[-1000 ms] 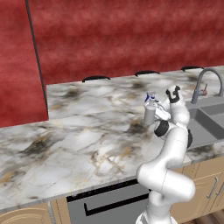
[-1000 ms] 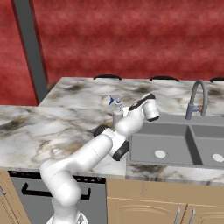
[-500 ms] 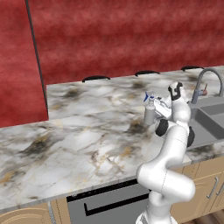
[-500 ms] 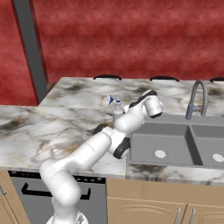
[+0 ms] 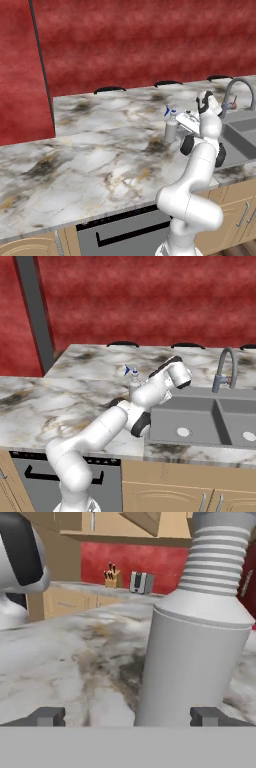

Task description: Locate and retrieve the spray and spray from the cabinet. Place them next to the sink.

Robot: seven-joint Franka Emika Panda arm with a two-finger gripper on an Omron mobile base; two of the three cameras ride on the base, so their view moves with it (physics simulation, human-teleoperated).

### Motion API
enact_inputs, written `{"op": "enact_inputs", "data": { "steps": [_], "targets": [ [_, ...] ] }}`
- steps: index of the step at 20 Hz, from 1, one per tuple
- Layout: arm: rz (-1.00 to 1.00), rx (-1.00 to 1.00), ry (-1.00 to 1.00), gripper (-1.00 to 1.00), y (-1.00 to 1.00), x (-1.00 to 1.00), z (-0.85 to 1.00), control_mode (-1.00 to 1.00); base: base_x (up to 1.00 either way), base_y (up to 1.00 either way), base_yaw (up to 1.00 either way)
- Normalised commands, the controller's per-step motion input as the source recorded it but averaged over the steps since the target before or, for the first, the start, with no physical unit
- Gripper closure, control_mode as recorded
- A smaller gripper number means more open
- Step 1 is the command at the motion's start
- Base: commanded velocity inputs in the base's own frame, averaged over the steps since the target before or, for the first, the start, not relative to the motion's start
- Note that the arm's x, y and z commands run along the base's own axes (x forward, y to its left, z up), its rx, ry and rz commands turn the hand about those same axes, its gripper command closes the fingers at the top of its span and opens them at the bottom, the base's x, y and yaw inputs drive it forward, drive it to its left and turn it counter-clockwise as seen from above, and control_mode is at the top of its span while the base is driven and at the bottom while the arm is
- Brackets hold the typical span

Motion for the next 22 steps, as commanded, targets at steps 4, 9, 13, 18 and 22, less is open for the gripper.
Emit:
{"op": "enact_inputs", "data": {
  "steps": [4,9,13,18,22],
  "targets": [
    [0.00,-0.14,-0.11,-1.00,-0.15,-0.80,0.04,-1.00,0.00,0.00,0.00],
    [0.00,-0.15,-0.13,-1.00,-0.06,-0.97,0.03,-1.00,0.00,0.00,0.00],
    [0.00,-0.17,-0.14,-1.00,0.01,-1.00,0.03,-1.00,0.00,0.00,0.00],
    [0.00,-0.20,-0.20,-1.00,0.20,-0.98,0.22,-1.00,0.00,0.00,0.00],
    [0.00,-0.21,-0.27,-1.00,0.32,-0.89,0.47,-1.00,0.00,0.00,0.00]
  ]
}}
